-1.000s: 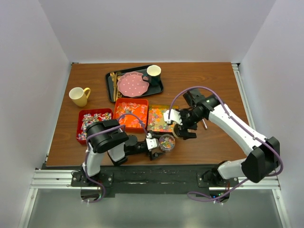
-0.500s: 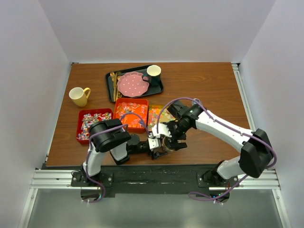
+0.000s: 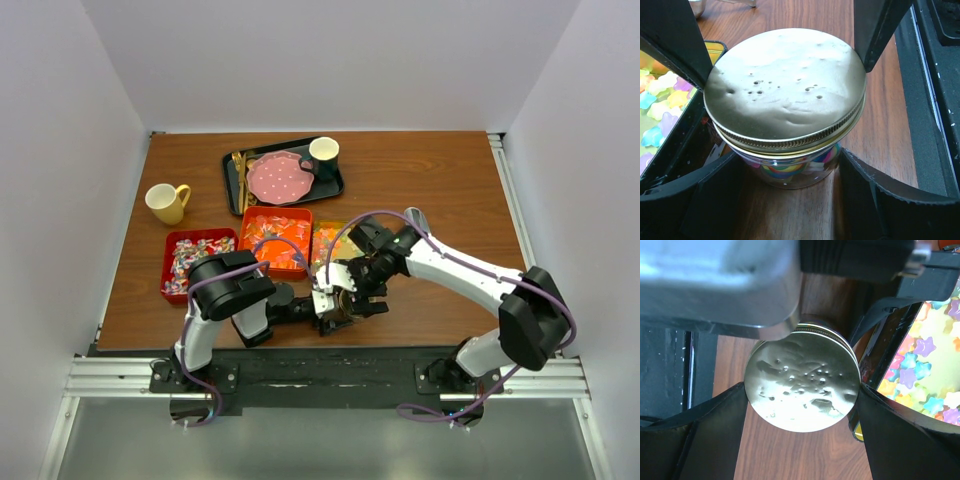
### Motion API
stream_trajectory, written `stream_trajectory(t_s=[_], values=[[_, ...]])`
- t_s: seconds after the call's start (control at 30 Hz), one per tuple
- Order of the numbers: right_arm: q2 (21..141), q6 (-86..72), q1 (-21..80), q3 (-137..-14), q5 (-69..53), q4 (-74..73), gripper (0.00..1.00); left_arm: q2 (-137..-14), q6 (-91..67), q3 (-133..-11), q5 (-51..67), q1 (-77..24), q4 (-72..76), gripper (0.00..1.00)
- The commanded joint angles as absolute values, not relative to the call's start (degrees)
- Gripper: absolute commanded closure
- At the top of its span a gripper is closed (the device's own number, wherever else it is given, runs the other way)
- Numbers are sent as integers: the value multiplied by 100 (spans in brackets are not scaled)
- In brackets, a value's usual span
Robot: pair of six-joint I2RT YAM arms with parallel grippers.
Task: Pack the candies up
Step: Close the bottle lid on the packing bottle.
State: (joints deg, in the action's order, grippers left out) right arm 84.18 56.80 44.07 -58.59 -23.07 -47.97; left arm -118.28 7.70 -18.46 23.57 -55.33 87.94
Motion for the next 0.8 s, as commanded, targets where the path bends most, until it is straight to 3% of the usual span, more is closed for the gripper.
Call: stream_trajectory(t_s=[0.0,0.13,0.33,0.77], values=[[8455,5555,4430,-5625,-2109,-4597,24,-12392,1397,-1485,2338,-5660,10556,46],[8359,5370,4430,-5599,-1996,-4667,19,-12384,1406,-1494,2320,-5660,10521,46],[8271,5212,4421,-5476,-1837,-4667,23,-12401,1406,-1512,2338,-5669,10503,46],[8393,5044,4386,-5660,-1713,-4719,21,-12401,1371,-1512,2373,-5678,10494,46]])
